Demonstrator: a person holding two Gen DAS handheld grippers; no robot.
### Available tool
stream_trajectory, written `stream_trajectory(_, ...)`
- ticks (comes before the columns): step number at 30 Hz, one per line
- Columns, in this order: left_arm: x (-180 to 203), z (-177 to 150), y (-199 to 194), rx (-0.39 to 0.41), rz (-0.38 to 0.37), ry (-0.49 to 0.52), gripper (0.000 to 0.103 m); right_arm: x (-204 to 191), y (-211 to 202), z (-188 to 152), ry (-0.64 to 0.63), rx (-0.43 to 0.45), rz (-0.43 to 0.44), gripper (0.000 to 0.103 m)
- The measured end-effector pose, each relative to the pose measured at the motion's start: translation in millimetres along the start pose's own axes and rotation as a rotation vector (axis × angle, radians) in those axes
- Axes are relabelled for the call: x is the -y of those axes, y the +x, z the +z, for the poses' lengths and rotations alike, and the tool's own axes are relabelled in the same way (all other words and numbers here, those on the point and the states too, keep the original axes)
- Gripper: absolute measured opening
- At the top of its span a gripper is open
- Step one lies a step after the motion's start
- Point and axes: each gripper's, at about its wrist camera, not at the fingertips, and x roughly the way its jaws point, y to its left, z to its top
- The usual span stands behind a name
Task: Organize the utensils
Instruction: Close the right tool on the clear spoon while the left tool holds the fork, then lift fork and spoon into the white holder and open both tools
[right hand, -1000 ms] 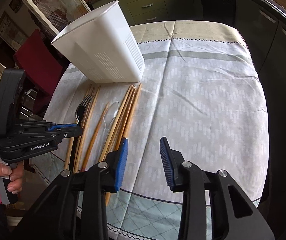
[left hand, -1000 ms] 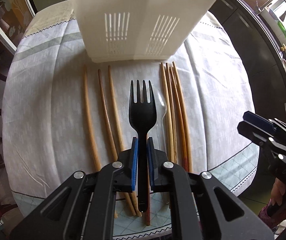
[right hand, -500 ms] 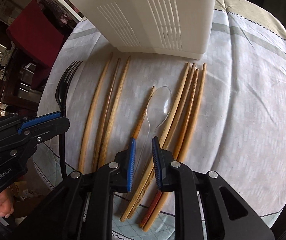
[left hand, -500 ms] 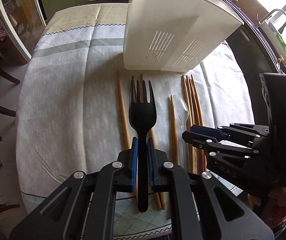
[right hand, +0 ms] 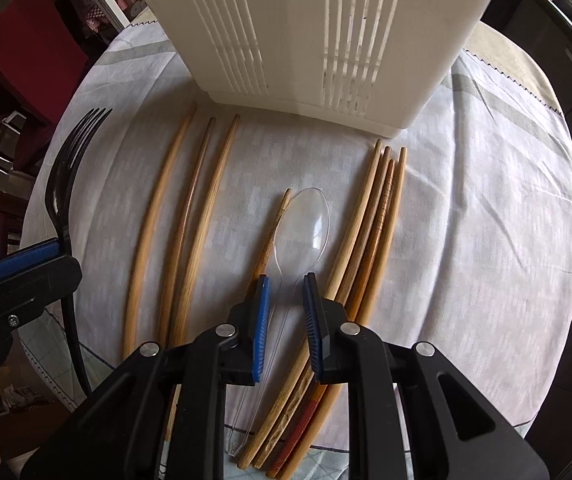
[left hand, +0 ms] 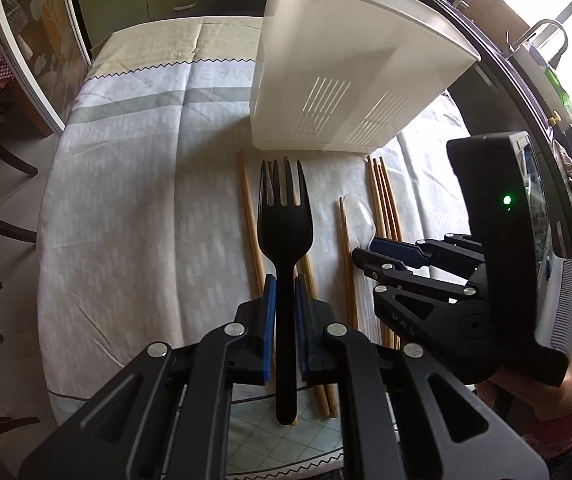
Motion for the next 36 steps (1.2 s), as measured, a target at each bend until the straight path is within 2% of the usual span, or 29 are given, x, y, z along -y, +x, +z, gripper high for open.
stream_trajectory(4,-1,2,-5,0.022,0.008,0.006,0.009,-9,3,2,0.007,0.036,-0.017,0.012)
stream_trajectory(9,-3,2,-12,0.043,0.003,0.005,0.009,4,-6,-2,0.038,0.085,0.059,0.01)
stream_trajectory(12,-5,2,-22,0.082,-0.019,-0.001,0.009,10,-31,-14,0.047,0.173,0.118,0.01)
stream_trajectory(16,-5,9,-45,0.159,-0.068,-0.013,0.009,11,-79,-28,0.051,0.334,0.199,0.01)
stream_trajectory(18,-3,16,-61,0.214,-0.098,-0.011,0.009,16,-101,-29,0.058,0.404,0.244,0.01)
stream_trajectory(21,4,33,-88,0.325,-0.127,-0.001,0.009,18,-134,-28,0.052,0.526,0.253,0.01)
stream_trajectory(27,25,78,-127,0.592,-0.148,0.046,0.009,35,-188,-21,0.052,0.68,0.27,0.01)
stream_trajectory(31,34,106,-131,0.762,-0.123,0.078,0.009,62,-216,-24,0.062,0.741,0.279,0.01)
stream_trajectory(33,38,116,-129,0.811,-0.125,0.087,0.009,72,-228,-29,0.061,0.763,0.275,0.01)
stream_trajectory(36,43,126,-117,0.85,-0.086,0.106,0.009,77,-235,-23,0.068,0.795,0.274,0.009)
